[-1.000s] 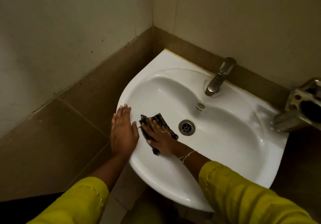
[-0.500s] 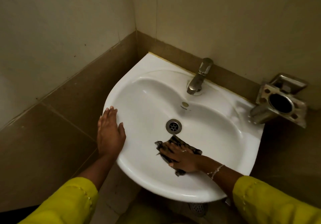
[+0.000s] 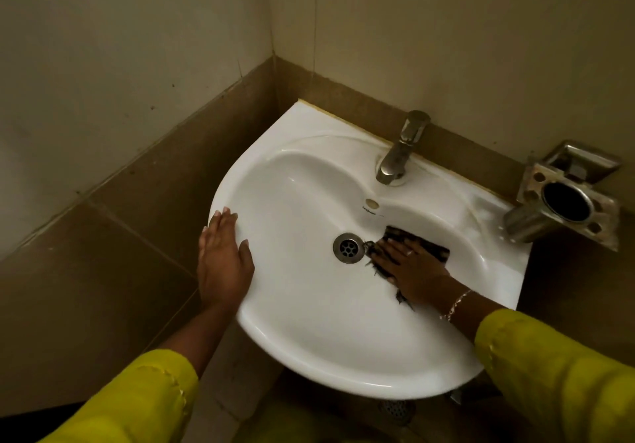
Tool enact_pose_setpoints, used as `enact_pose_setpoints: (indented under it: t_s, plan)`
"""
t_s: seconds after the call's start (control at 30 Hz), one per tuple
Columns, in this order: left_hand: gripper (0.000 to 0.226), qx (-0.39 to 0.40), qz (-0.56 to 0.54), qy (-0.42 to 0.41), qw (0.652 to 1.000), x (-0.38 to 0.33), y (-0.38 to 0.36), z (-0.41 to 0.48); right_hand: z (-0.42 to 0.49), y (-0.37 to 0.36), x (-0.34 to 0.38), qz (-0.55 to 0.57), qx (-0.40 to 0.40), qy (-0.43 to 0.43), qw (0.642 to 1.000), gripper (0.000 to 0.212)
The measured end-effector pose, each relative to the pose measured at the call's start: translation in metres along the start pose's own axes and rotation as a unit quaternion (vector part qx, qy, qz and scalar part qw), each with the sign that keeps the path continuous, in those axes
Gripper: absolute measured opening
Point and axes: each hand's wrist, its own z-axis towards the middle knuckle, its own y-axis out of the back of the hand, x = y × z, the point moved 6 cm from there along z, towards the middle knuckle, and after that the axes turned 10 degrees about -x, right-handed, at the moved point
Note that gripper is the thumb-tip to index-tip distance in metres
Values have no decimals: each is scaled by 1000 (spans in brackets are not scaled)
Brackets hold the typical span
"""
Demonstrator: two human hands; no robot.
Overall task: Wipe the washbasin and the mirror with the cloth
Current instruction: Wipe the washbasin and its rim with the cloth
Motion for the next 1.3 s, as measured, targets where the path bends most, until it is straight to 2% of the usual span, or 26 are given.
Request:
enact_pose_setpoints:
  t_s: [0.17, 0.23, 0.33, 0.4, 0.47, 0.57, 0.67, 0.7, 0.73, 0.8, 0.9, 1.1, 1.3]
  plan:
    - [49, 2, 5, 2, 1000, -1, -1, 0, 17, 2, 3, -23, -35, -15, 999, 73]
    - [49, 2, 10, 2, 1000, -1, -1, 0, 23, -5, 3, 20, -44, -56, 997, 73]
    - [50, 2, 16, -1, 1000, -2, -1, 0, 34, 8, 18, 1, -56, -48, 997, 69]
    - [49, 2, 18, -4, 1000, -2, 0, -1, 46, 10, 25, 5, -78, -47, 996, 50]
    - [48, 1, 18, -5, 1000, -2, 0, -1, 59, 6, 29, -17, -72, -42, 996, 42]
    - [48, 1, 12, -3, 1000, -2, 1, -1, 78, 21, 36, -13, -86, -46, 995, 51]
    - [51, -3, 13, 0, 1000, -1, 1, -1, 100, 40, 47, 56, -100, -64, 991, 54]
    - [53, -3, 13, 4, 1000, -1, 1, -1, 108, 45, 49, 80, -117, -73, 987, 62]
    - [54, -2, 12, 6, 1000, 0, 0, 0, 116, 46, 53, 103, -109, -77, 986, 67]
    - [53, 1, 10, 5, 1000, -1, 0, 0, 128, 41, 65, 156, -60, -76, 983, 63]
    - [49, 3, 7, 7, 1000, -1, 0, 0, 134, 44, 78, 202, -65, -69, 975, 57]
    - [55, 7, 11, 8, 1000, -2, 1, 0, 118, 49, 112, 323, -18, -21, 946, 58]
    - [56, 8, 15, 6, 1000, -3, 1, 0, 75, 27, 125, 324, -4, 42, 945, 60]
